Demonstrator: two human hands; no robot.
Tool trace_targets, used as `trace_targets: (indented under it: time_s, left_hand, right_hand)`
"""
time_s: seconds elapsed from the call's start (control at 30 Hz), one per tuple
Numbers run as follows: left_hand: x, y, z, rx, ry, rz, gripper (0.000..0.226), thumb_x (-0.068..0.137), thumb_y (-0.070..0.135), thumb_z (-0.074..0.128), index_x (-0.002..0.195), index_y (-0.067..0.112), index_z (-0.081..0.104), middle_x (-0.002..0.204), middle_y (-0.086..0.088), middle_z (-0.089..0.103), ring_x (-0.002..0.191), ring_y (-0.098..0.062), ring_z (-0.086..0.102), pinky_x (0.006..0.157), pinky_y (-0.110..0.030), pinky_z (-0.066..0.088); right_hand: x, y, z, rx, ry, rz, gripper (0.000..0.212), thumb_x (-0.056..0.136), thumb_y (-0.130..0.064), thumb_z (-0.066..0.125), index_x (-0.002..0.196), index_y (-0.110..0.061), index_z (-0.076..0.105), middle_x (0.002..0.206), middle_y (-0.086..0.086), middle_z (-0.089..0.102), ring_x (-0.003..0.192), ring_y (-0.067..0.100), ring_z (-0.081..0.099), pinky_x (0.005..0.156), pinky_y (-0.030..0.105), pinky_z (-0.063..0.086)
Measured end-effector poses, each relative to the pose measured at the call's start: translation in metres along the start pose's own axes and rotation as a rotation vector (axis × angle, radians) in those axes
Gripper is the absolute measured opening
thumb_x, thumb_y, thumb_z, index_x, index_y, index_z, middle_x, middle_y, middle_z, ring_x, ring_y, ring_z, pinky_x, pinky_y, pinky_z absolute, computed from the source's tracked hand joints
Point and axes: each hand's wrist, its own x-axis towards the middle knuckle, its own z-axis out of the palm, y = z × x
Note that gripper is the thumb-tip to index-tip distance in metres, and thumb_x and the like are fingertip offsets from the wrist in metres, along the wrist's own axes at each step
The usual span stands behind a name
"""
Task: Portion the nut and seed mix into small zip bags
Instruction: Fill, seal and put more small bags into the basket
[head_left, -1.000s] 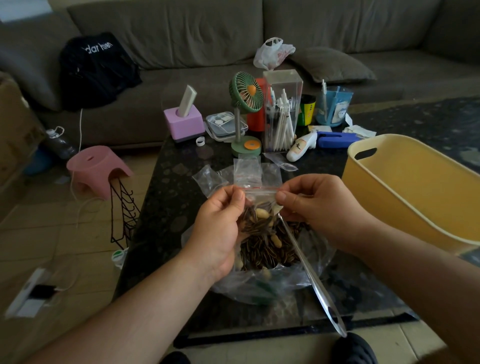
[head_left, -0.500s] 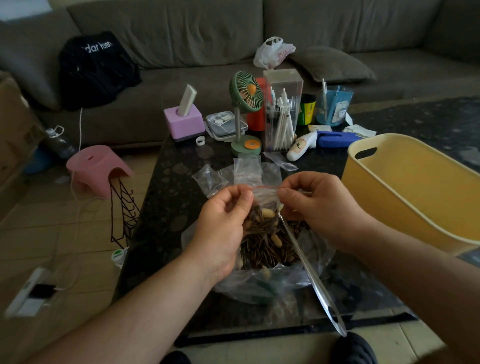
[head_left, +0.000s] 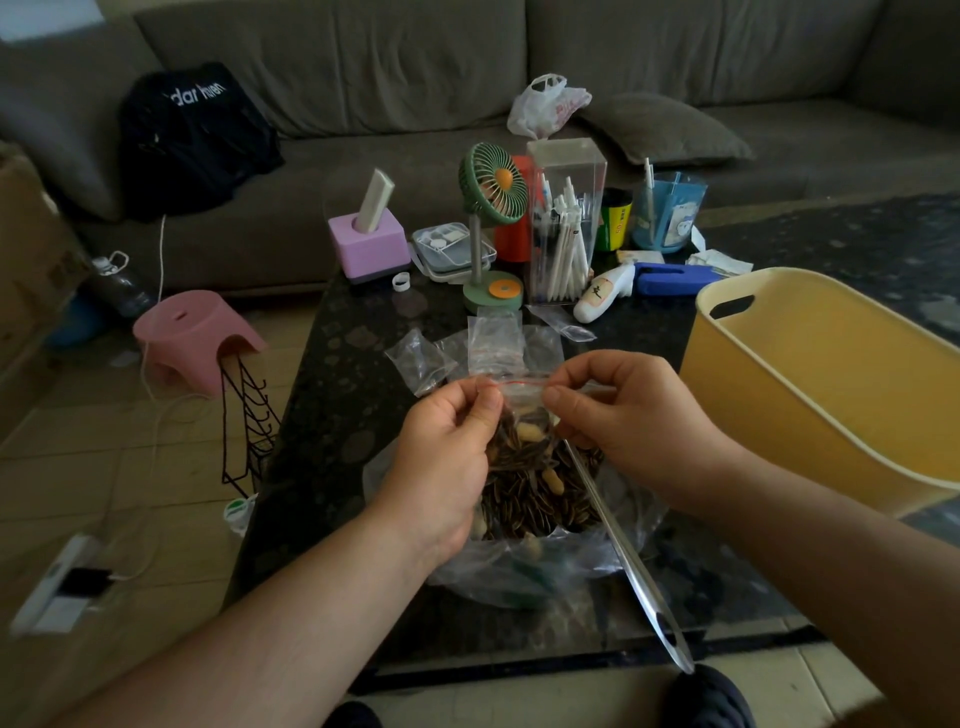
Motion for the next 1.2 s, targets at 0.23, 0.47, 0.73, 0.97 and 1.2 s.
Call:
trace_targets:
  time_s: [0.23,0.47,0.73,0.97,1.2]
  left_hand:
    - [-0.0001,-0.0004,-0.0007,0.009,-0.032,-0.012,0.016,0.109,0.013,0.055,0.107,0.010,0.071,0.099,-0.008,0.079,0.098,-0.025,0.075,0.092,-0.040,0.061]
    - [0.0007,-0.0008,-0.0020,0.025,-0.012,-0.037,0.018,0.109,0.014,0.054,0.107,0.013,0.071,0.111,-0.016,0.078,0.112,-0.035,0.073,0.102,-0.052,0.059]
    - [-0.0033,0.0023,0.0008,0.034,-0.007,-0.022,0.016,0.108,0.015,0.057,0.104,0.015,0.073,0.103,-0.009,0.080,0.106,-0.030,0.075,0.096,-0.047,0.062]
    - [-0.0080,0.0069,-0.0011,0.056,-0.080,0.062,0.013,0.104,0.017,0.063,0.110,0.015,0.075,0.101,-0.006,0.081,0.099,-0.022,0.078,0.093,-0.040,0.064]
    - [-0.0075,0.0055,-0.0015,0.102,-0.069,0.095,0.013,0.104,0.020,0.064,0.106,0.019,0.077,0.101,-0.006,0.081,0.100,-0.023,0.078,0.095,-0.046,0.063]
  right_hand:
    - [-0.0009,-0.0006,-0.0003,-0.094,-0.004,-0.058,0.010,0.097,-0.018,0.071,0.089,-0.023,0.072,0.081,0.001,0.075,0.074,0.021,0.074,0.065,0.026,0.061]
    - [-0.0032,-0.0013,0.0043,-0.088,-0.031,-0.071,0.002,0.095,-0.025,0.074,0.096,-0.026,0.073,0.082,0.005,0.076,0.076,0.025,0.075,0.068,0.037,0.065]
    - [-0.0003,-0.0019,0.0073,-0.123,0.013,-0.083,0.011,0.098,-0.019,0.071,0.089,-0.024,0.073,0.075,-0.002,0.073,0.063,0.004,0.067,0.059,0.018,0.055]
    - [0.0000,-0.0032,0.0033,0.065,0.015,0.039,0.010,0.098,-0.018,0.070,0.092,-0.013,0.075,0.086,0.012,0.077,0.085,0.033,0.075,0.075,0.039,0.065]
    - [-0.0014,-0.0050,0.0034,0.137,-0.045,0.081,0.007,0.096,-0.018,0.072,0.098,-0.012,0.075,0.088,0.010,0.079,0.083,0.022,0.078,0.074,0.029,0.063]
